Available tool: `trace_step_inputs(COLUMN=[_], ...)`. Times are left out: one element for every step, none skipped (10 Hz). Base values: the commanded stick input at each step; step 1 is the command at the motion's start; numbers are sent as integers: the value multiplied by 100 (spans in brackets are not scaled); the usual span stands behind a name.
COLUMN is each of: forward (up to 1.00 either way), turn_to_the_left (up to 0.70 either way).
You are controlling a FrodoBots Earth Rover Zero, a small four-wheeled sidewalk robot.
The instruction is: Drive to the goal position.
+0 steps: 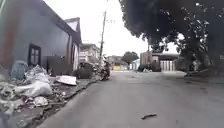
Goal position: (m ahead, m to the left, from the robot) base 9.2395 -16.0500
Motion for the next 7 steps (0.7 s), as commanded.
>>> trace_step_inputs(forward=[100, 100, 100, 100, 100, 100, 100], turn_to_the_left=[-8, 0, 0, 0, -32, -40, -40])
